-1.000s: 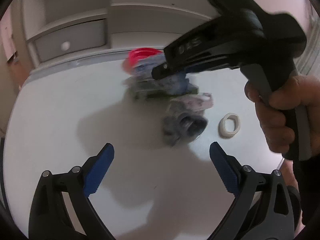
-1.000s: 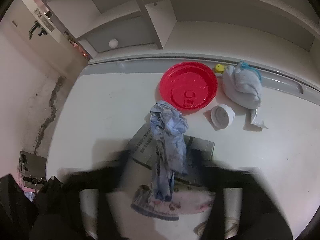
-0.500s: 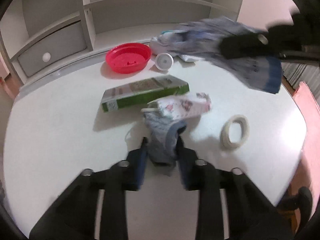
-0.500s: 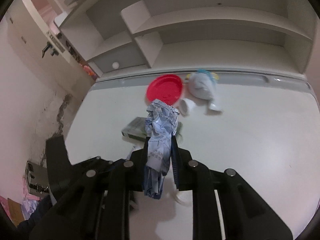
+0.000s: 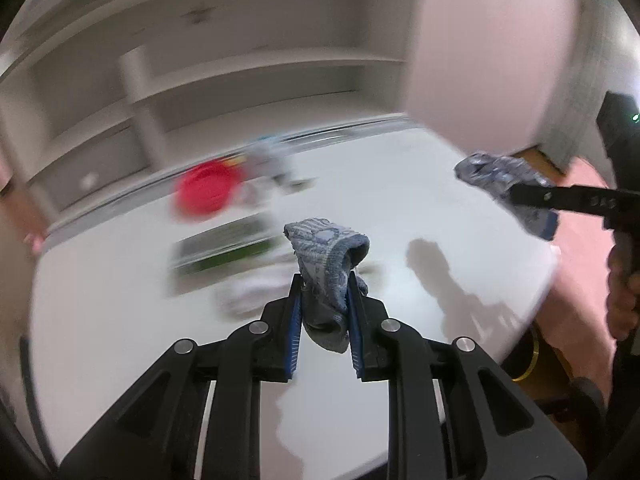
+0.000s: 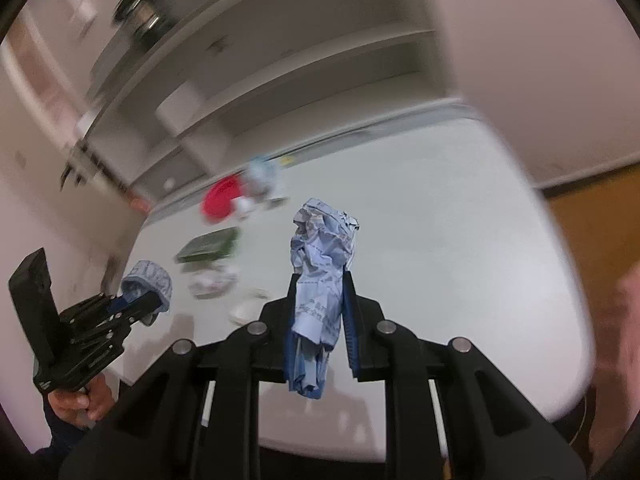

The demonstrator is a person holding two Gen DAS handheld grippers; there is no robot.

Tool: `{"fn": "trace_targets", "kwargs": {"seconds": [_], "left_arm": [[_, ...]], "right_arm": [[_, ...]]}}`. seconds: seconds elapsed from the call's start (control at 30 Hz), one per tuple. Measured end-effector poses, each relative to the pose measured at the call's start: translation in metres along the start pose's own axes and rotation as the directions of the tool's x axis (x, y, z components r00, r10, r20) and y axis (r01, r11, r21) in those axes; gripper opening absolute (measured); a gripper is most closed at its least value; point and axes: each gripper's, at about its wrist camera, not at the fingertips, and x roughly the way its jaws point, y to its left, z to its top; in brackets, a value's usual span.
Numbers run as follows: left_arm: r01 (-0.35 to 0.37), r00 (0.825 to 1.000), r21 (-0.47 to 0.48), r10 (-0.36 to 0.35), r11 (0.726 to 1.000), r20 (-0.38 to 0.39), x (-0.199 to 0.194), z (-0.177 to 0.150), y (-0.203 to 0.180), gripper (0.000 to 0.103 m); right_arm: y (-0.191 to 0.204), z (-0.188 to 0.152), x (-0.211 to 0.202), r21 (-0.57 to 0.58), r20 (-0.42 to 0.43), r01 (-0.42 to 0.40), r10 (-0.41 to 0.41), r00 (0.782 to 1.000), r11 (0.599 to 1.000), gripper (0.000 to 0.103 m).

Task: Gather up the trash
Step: 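Return to the desk and grasp a grey sock with the left tool while the right grasps a blue cloth, then carry the grey sock and blue crumpled paper over the bin and open both tools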

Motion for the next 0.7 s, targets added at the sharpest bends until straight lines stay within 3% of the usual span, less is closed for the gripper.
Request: {"fn": "trace_targets", "kwargs": {"seconds": [0.13,0.2,0.3,0.33,0.53,0.7], "left_arm": [[0.173,0.985,0.113,-0.174,0.978,-0.006,0.022,0.010,-0.094,0.020],[0.264,0.964,0.180,-0.265,0.947,-0.024,0.037,0.010,-0.151,0.020],[0.352,0.935,0.238,-0.349,0.905,-0.055,0.058,0.004,-0.216,0.020],[0.403,0.915,0.255,-0.394,0.879,-0.087,0.071,-0.002,-0.247,0.020],[0.539,0.841,0.315,-0.484,0.781,-0.240,0.133,-0.050,-0.363,0.020],[0.580,0.805,0.316,-0.471,0.750,-0.360,0.191,-0.082,-0.409,0.020]], "right_arm": [[-0.071,-0.031,-0.054,0.113,0.089,0.134,-0.144,0.986,0.985,0.020],[-0.106,-0.052,-0.079,0.172,0.114,0.213,-0.234,0.966,0.962,0.020],[-0.167,-0.095,-0.116,0.296,0.123,0.332,-0.381,0.916,0.896,0.020],[-0.181,-0.107,-0.122,0.330,0.114,0.357,-0.412,0.904,0.874,0.020],[-0.271,-0.191,-0.133,0.515,-0.017,0.452,-0.519,0.855,0.728,0.020],[-0.314,-0.228,-0.124,0.569,-0.116,0.484,-0.518,0.848,0.665,0.020]]}}
